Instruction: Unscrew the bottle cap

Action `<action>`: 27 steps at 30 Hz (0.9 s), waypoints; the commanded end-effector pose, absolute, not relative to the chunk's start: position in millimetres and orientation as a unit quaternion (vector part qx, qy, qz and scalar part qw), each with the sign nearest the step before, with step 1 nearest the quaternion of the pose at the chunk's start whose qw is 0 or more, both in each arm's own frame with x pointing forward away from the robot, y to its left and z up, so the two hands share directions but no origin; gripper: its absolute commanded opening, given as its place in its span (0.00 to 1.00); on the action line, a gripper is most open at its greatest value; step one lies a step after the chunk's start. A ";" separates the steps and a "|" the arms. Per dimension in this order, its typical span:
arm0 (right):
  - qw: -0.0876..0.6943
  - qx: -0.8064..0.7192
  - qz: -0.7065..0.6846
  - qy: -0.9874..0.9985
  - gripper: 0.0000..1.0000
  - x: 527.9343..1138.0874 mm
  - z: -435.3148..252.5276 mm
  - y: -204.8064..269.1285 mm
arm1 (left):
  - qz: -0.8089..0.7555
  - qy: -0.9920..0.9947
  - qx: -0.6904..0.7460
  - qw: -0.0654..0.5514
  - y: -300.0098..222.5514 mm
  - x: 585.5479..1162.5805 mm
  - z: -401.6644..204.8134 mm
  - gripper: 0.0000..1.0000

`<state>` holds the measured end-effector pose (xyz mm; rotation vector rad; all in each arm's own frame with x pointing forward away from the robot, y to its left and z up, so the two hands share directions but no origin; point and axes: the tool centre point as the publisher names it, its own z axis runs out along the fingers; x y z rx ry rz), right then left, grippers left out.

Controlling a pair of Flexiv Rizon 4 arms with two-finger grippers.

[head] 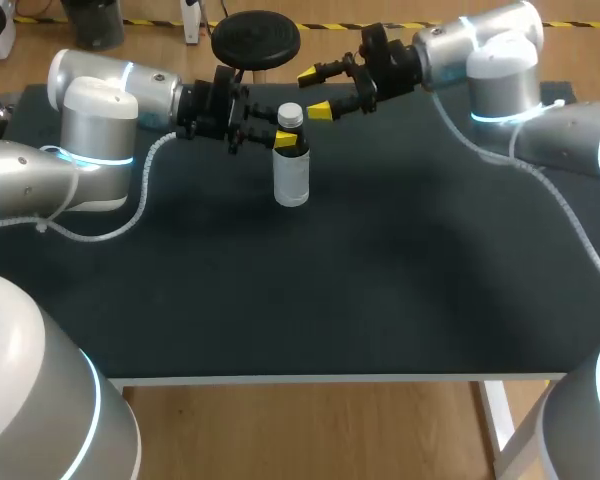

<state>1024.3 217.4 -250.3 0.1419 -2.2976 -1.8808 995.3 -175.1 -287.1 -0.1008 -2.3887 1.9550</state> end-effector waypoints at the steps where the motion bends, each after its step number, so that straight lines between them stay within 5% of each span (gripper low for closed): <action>1: 0.080 0.044 -0.627 -0.773 1.00 1019.8 -249.0 221.9 | 0.633 -0.773 -0.034 0.029 -174.6 997.1 -287.0 0.00; 27: 0.090 0.055 -0.623 -0.775 1.00 1001.2 -247.2 237.2 | 0.633 -0.773 -0.034 0.029 -174.6 997.1 -287.0 0.00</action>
